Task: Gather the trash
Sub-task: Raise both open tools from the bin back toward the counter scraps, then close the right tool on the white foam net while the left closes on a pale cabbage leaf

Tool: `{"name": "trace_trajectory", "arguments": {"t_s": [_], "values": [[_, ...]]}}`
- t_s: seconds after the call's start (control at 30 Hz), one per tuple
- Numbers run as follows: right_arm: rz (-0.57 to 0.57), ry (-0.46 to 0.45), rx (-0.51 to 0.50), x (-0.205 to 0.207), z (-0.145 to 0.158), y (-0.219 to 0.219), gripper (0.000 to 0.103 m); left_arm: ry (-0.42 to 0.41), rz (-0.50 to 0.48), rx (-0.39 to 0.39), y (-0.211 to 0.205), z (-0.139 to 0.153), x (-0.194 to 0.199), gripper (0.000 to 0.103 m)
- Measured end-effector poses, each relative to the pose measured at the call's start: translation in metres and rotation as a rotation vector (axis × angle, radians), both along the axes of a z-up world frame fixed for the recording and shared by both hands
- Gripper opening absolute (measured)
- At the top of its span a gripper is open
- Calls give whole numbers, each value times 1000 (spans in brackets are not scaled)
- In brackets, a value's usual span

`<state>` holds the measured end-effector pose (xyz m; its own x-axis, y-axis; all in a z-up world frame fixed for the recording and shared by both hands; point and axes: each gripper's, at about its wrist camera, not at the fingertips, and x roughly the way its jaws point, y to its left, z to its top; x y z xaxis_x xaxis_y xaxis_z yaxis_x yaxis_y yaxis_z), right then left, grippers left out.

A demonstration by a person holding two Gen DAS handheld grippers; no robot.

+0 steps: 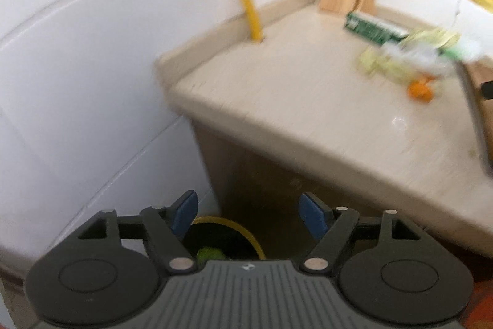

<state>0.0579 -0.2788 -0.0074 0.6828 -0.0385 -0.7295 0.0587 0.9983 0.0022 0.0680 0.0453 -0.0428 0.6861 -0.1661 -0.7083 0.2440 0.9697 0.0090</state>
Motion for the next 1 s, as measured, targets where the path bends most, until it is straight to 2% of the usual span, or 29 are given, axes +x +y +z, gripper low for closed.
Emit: {"name": "trace_trajectory", "arguments": {"t_s": [0.17,0.3,0.57,0.8,1.0], "values": [[-33,-25,-8,9,8,-22,96,-91,-77,-8,-28,34,6,76],[-55,-37,-18,16,10,-38,97,-113,-131,-61,-49,52,25,78],[-112,-64,-18,28,16,-74,97,-100,-210,-127,-105,68,72,79],[-154,-90,-34,40,23,-105,97,-105,-261,-127,-156,77,116,79],[-170,-129,-25,56,30,-126,97,-18,-255,-205,-182,79,168,79]]}}
